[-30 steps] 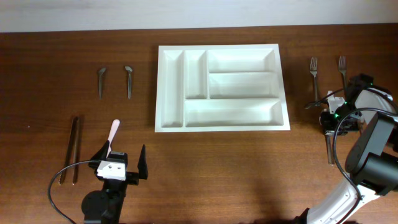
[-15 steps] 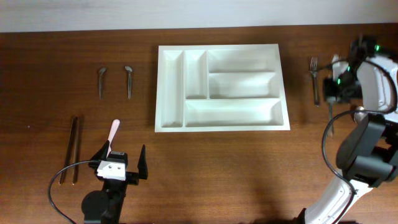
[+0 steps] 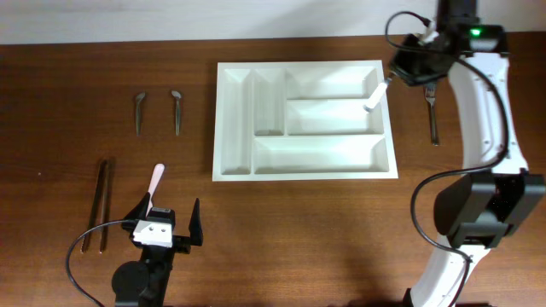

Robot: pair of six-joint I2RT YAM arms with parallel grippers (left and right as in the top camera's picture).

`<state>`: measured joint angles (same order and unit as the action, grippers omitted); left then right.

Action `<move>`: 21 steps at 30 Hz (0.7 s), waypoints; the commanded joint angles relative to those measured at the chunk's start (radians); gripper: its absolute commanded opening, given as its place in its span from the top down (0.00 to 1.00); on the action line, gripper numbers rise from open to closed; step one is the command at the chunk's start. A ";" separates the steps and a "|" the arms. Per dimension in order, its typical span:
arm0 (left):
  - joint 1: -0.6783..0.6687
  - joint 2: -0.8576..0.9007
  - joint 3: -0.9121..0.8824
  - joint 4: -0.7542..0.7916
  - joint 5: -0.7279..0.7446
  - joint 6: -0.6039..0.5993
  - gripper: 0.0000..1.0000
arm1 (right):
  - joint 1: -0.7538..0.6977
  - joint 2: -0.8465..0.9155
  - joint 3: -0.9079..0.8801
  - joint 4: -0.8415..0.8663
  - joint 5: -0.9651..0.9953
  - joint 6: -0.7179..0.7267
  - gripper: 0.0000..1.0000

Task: Pack container
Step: 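Lift the spoon and carry it into the tray's top-right compartment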

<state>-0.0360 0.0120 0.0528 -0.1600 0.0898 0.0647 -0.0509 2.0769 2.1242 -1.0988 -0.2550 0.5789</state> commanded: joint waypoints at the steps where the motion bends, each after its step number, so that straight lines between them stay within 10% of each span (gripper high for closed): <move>1: 0.007 -0.007 -0.006 0.003 -0.007 0.016 0.01 | 0.067 -0.009 0.012 0.047 0.045 0.378 0.96; 10: 0.007 -0.007 -0.006 0.003 -0.007 0.016 0.01 | 0.175 0.021 0.002 0.064 0.318 0.913 0.94; 21: 0.007 -0.007 -0.006 0.003 -0.007 0.016 0.01 | 0.225 0.174 0.002 0.178 0.304 1.075 0.96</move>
<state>-0.0360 0.0120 0.0528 -0.1600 0.0898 0.0647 0.1551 2.2101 2.1242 -0.9276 0.0265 1.5654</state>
